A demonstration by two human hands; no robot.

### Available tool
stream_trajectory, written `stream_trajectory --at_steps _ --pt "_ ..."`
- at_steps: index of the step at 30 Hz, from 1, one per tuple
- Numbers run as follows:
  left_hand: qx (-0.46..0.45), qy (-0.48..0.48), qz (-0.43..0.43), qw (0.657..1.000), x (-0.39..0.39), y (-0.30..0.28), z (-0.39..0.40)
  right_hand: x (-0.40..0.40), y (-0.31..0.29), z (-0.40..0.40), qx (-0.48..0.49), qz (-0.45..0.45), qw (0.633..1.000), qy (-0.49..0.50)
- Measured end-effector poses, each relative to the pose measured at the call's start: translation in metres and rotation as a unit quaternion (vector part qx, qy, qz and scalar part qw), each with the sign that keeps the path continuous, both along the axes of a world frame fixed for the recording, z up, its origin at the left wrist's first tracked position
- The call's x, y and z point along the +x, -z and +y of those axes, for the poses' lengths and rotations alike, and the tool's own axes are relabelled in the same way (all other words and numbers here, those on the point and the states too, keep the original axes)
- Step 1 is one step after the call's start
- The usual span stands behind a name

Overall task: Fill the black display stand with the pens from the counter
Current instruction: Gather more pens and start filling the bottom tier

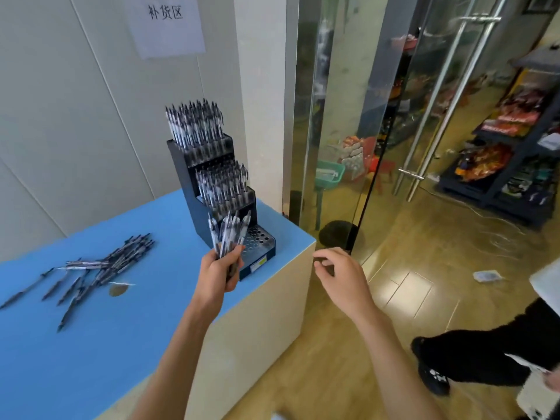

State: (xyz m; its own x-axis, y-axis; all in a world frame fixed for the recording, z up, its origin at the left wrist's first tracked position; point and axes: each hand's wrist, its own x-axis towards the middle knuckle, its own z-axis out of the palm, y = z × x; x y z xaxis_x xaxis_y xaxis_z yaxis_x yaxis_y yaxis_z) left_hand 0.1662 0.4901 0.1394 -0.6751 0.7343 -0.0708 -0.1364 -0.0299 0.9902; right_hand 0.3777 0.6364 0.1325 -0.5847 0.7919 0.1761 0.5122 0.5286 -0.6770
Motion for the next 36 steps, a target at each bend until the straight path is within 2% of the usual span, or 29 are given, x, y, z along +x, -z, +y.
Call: stream_trajectory --at_steps 6,12,22,28,36 --pt "0.007 -0.039 -0.042 0.998 -0.004 0.017 0.052 -0.030 0.012 0.077 0.009 -0.016 0.999 -0.042" --pt "0.016 -0.091 -0.057 0.994 -0.014 0.027 0.089 -0.077 0.009 0.132 0.019 -0.025 0.991 -0.131" --pt "0.006 -0.180 -0.097 0.979 -0.029 0.028 0.090 -0.147 0.006 0.161 -0.028 0.002 0.963 -0.267" --pt "-0.017 -0.217 -0.065 0.974 -0.024 0.023 0.089 -0.197 -0.002 0.149 -0.126 0.033 0.922 -0.364" --pt "-0.035 -0.279 -0.091 0.955 -0.009 0.028 0.108 -0.230 0.002 0.151 -0.307 0.074 0.847 -0.428"
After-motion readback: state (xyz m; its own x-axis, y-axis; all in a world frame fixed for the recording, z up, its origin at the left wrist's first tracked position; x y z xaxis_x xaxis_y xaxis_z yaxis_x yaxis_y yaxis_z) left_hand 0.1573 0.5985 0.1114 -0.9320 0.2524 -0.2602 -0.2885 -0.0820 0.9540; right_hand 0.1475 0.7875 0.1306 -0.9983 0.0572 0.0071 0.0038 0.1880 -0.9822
